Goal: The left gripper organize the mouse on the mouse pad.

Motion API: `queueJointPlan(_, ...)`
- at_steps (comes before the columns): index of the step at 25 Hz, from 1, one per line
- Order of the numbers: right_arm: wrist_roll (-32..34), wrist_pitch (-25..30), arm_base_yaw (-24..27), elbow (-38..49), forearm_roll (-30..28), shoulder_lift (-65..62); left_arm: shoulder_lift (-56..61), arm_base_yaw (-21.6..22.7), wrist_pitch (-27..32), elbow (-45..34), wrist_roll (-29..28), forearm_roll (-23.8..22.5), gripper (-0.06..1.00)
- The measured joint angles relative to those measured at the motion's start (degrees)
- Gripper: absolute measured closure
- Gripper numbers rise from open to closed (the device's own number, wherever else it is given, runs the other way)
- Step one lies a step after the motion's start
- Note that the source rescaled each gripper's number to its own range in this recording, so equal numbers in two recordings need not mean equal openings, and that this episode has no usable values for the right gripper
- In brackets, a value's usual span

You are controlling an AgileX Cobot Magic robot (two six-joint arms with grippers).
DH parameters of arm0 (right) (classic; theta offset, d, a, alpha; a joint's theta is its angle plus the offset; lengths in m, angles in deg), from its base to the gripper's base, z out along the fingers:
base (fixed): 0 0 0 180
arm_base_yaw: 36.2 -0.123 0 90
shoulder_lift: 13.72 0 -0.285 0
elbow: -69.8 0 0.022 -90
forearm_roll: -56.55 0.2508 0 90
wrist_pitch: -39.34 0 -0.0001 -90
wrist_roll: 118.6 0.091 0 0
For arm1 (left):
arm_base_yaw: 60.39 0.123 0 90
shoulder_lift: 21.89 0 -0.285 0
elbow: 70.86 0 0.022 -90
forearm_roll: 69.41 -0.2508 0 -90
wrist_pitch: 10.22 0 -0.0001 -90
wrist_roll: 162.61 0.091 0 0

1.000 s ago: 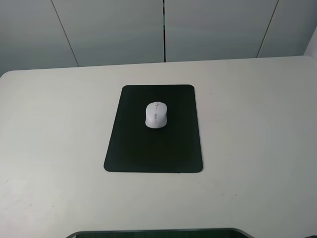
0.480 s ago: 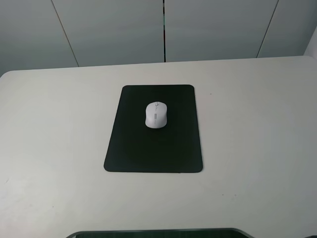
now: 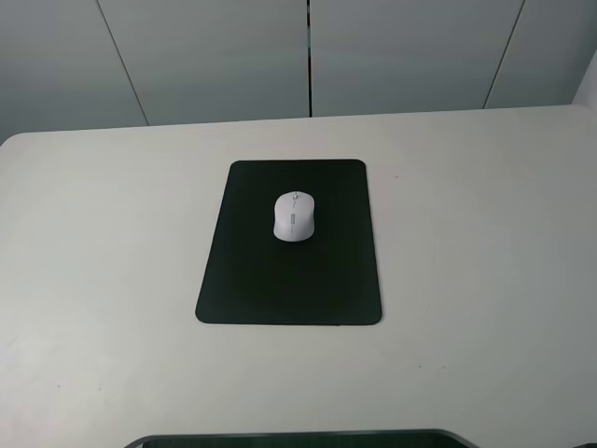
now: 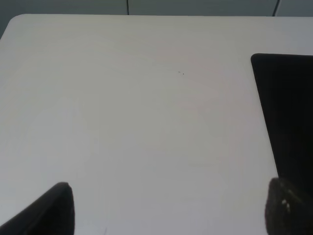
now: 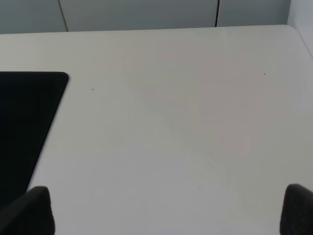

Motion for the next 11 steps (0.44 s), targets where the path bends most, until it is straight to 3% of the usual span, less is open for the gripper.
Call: queueJointPlan(11,0.0,0.0,0.0,0.0,0.0,0.0,0.0,0.0,0.0,0.0,-0.34,-0.33,-0.06)
